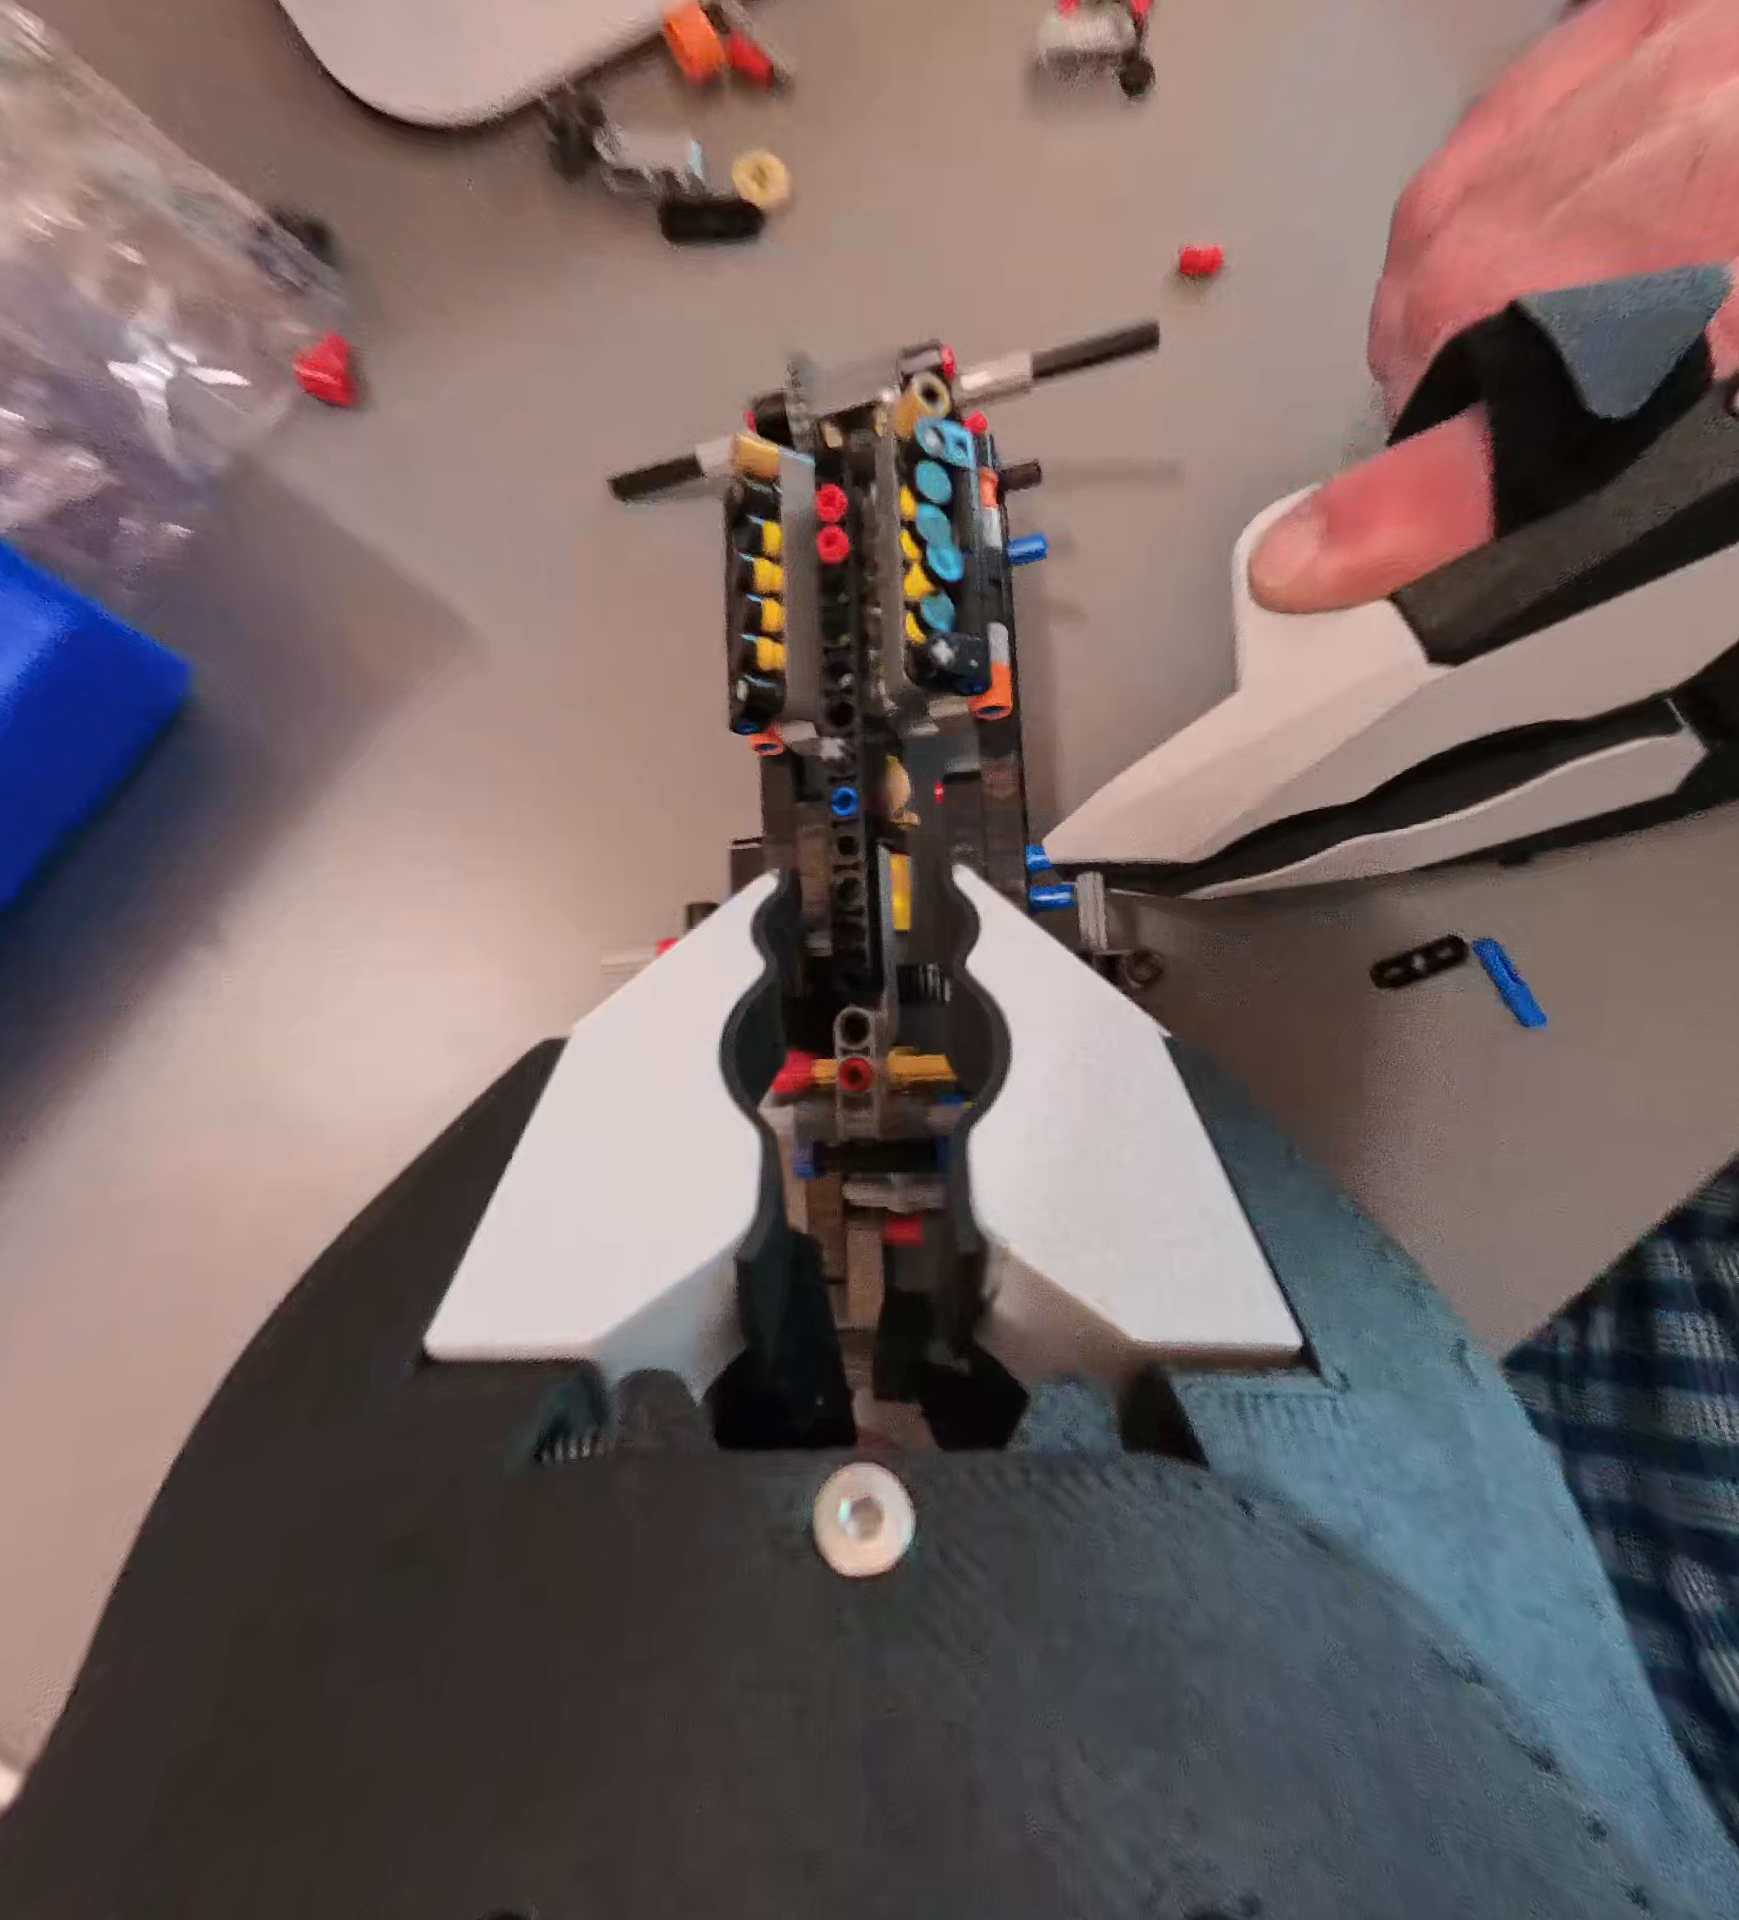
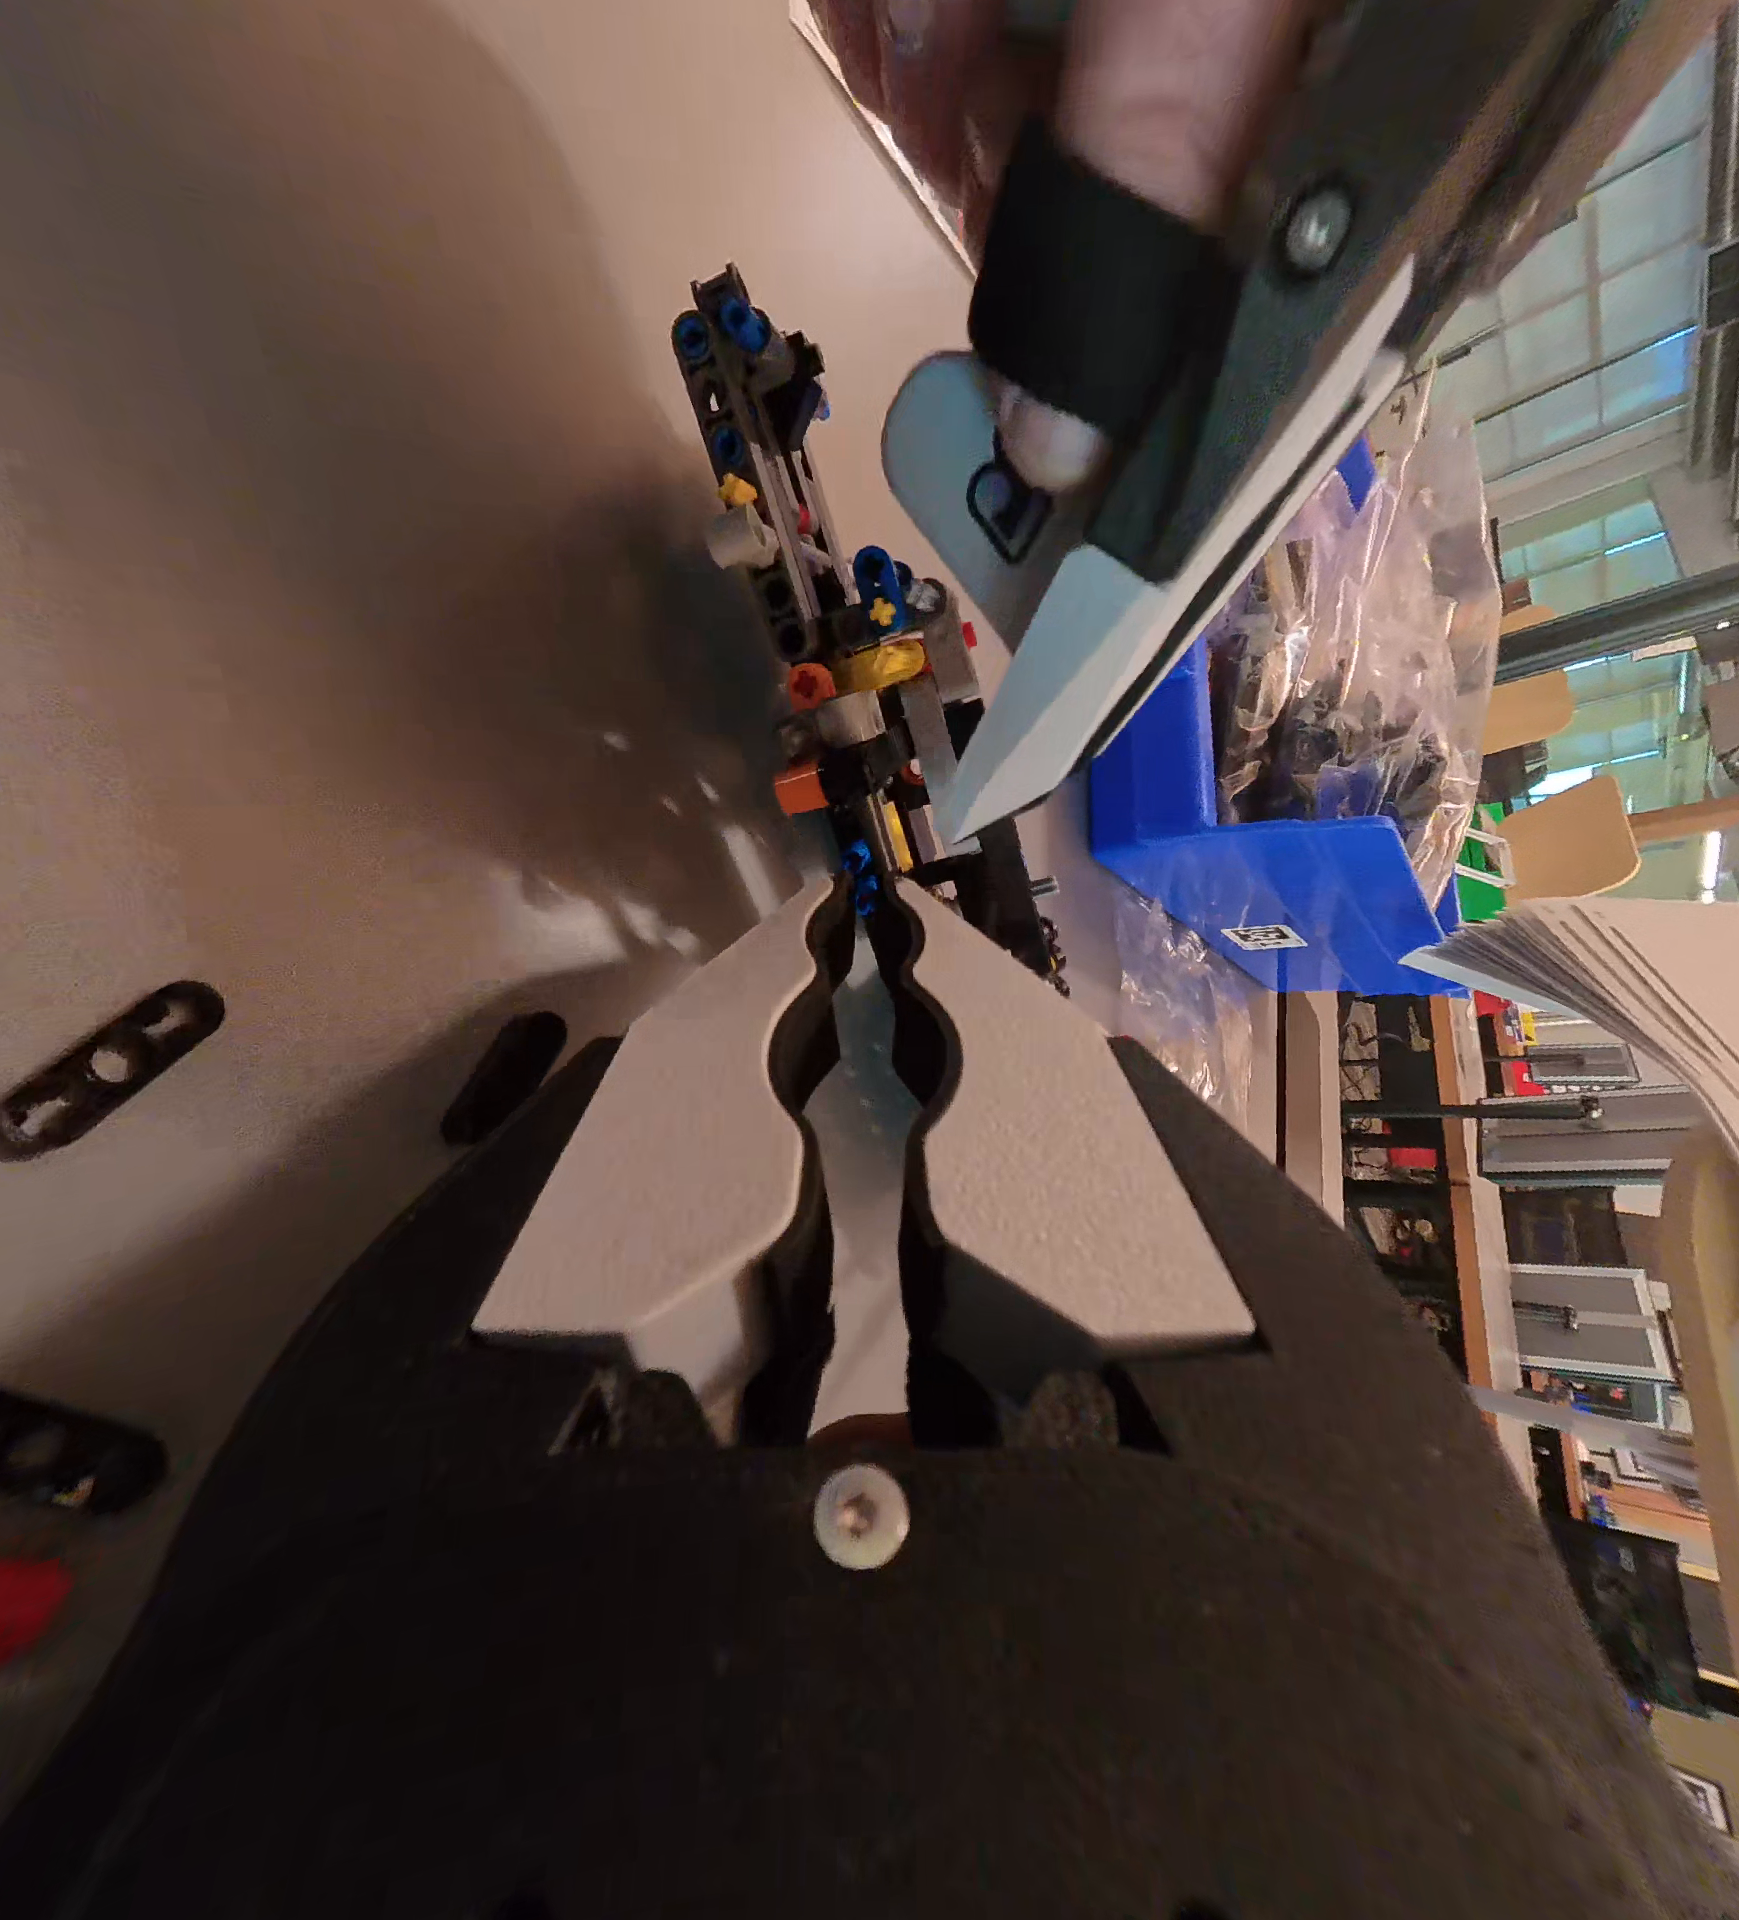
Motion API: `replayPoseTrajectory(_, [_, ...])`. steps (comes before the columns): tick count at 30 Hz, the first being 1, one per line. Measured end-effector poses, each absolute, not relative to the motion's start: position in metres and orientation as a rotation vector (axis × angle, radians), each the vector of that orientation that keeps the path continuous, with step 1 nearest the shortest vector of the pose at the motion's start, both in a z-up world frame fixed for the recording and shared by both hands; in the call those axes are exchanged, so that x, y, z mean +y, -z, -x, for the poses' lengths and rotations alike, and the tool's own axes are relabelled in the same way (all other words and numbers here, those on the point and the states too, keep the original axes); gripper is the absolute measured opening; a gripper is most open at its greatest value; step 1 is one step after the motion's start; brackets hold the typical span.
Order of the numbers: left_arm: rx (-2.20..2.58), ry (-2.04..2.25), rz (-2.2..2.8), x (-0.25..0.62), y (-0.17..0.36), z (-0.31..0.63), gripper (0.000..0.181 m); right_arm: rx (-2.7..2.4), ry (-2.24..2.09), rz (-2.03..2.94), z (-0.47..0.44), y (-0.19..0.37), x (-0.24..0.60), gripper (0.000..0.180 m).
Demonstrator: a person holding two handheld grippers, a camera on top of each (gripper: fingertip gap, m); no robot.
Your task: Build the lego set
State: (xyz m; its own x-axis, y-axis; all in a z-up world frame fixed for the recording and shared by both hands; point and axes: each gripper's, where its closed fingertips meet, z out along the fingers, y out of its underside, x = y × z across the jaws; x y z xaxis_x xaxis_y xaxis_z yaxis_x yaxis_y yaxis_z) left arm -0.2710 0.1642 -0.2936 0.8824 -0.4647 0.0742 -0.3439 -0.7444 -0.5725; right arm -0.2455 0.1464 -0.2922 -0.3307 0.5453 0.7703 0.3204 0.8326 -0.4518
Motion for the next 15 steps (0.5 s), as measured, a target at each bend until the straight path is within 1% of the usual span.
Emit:
replayPoseTrajectory(4, [0.598,0.313,2.554,0.161,0.307,0.269,0.007,-1.959,-0.250,0.630,0.245,0.296,0.145,0.001])
replayPoseTrajectory(9, [0.520,0.265,2.478,0.168,0.301,0.273,0.005,-1.919,-0.289,0.731,0.247,0.291,0.153,0.002])
replayPoseTrajectory(10, [0.500,0.208,2.452,0.170,0.299,0.278,0.005,-1.877,-0.334,0.769,0.247,0.283,0.155,0.000])
replayPoseTrajectory(13, [0.407,0.139,2.348,0.174,0.289,0.283,0.005,-1.768,-0.438,0.902,0.245,0.261,0.165,0.007])
replayPoseTrajectory(15, [0.327,0.140,2.252,0.178,0.277,0.283,0.005,-1.706,-0.599,1.054,0.244,0.255,0.168,0.004])
